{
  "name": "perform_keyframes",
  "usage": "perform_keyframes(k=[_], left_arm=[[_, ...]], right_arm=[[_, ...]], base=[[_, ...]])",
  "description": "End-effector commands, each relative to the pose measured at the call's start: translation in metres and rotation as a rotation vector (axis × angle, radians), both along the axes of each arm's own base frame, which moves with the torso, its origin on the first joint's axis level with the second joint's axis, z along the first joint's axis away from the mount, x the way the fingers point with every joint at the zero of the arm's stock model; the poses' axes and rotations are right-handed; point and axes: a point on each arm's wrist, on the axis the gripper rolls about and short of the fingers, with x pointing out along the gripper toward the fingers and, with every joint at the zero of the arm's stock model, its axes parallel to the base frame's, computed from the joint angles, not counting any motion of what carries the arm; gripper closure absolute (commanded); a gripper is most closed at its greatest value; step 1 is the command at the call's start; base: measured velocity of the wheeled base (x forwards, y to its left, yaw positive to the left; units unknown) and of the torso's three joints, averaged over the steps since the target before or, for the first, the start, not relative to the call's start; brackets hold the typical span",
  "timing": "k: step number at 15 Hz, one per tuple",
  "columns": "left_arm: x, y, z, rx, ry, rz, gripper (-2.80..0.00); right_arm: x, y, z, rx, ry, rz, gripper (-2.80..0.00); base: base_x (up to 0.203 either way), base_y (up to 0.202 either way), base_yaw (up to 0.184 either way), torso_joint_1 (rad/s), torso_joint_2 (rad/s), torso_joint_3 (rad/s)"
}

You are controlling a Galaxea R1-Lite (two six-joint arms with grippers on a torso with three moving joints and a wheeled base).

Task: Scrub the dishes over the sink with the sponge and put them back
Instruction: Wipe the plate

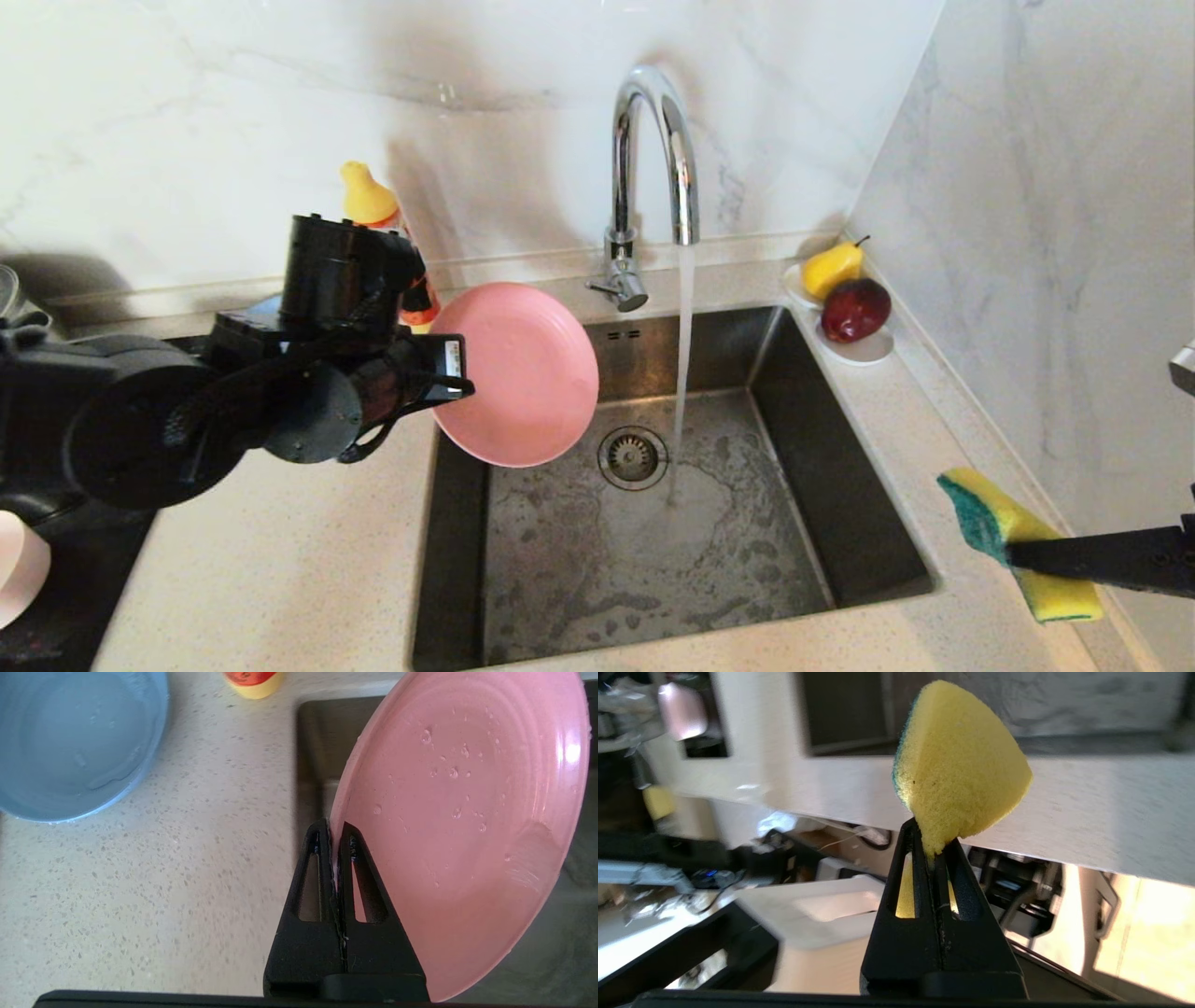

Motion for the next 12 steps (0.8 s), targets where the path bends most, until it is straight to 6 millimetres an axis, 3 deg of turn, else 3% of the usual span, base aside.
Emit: perform_keyframes(k=[1, 3, 5, 8, 12], left_arm=[[-0.043, 0.022, 0.027, -0.078, -0.069, -0.093, 0.00], [-0.077, 0.037, 0.028, -0.133, -0.068, -0.234, 0.00], [-0.104, 0.048, 0.016, -0.157, -0.040, -0.358, 0.00], [-0.117, 0.053, -0.006, -0.117, -0.066, -0.474, 0.00], [-0.119, 0.051, -0.025, -0.066, -0.127, -0.525, 0.00]], right_arm=[[0.000, 0.006, 0.007, 0.020, -0.007, 0.056, 0.00], [0.000, 0.019, 0.011, 0.025, -0.003, 0.148, 0.00], [0.003, 0.037, 0.016, 0.026, 0.000, 0.242, 0.00], [0.010, 0.067, 0.022, 0.012, 0.025, 0.369, 0.00], [0.025, 0.110, 0.023, -0.016, 0.065, 0.478, 0.00]], base=[[0.000, 0.000, 0.000, 0.000, 0.00, 0.000], [0.000, 0.000, 0.000, 0.000, 0.00, 0.000], [0.000, 0.000, 0.000, 0.000, 0.00, 0.000], [0.000, 0.000, 0.000, 0.000, 0.00, 0.000], [0.000, 0.000, 0.000, 0.000, 0.00, 0.000]])
